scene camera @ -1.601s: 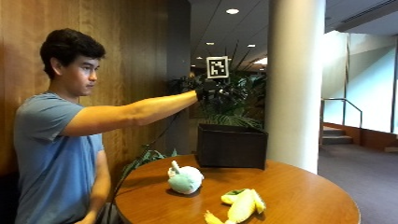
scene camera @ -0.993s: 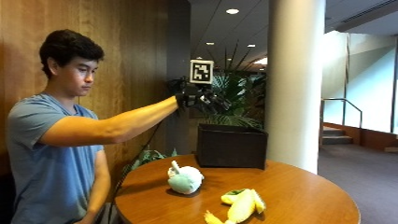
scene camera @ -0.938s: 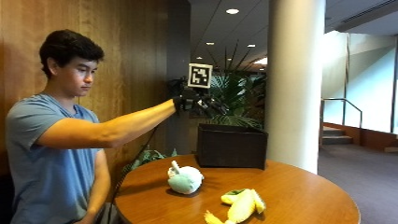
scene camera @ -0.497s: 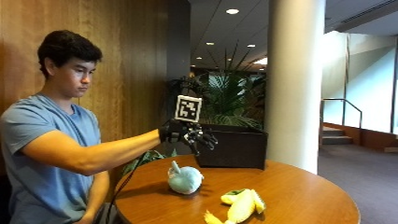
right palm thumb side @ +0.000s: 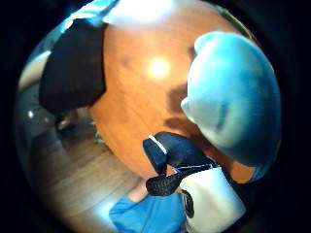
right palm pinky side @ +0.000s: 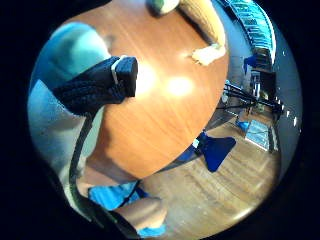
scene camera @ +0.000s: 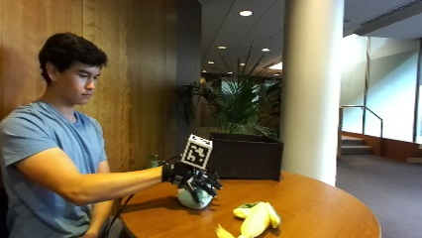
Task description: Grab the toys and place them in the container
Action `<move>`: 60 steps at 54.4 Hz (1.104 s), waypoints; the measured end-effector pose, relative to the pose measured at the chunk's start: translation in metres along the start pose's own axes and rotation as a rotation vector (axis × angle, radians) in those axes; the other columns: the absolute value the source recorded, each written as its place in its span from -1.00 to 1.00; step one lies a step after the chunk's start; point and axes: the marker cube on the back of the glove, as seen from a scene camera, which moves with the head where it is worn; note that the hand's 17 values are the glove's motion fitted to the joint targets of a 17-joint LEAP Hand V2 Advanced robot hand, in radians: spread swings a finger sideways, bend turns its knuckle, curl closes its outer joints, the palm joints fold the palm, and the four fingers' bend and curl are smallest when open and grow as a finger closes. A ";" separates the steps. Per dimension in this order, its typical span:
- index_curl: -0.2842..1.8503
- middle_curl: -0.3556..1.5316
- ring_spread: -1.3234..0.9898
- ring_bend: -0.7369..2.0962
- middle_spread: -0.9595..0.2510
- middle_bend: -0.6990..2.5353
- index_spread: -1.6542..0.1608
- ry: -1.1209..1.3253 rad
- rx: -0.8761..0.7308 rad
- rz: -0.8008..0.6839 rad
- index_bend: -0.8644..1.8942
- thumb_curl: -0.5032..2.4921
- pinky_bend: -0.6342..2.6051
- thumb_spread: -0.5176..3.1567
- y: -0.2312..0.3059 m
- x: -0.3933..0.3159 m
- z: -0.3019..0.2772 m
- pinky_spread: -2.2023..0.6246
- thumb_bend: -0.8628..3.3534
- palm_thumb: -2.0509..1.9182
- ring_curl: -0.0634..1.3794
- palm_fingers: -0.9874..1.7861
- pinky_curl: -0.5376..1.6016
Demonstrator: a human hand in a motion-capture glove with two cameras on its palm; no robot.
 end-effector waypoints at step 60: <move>-0.47 -0.05 -0.15 0.33 0.15 -0.23 0.49 -0.081 0.476 0.003 -0.24 -0.36 0.09 0.01 -0.008 -0.112 -0.291 0.30 -0.54 0.25 -0.32 0.24 -0.15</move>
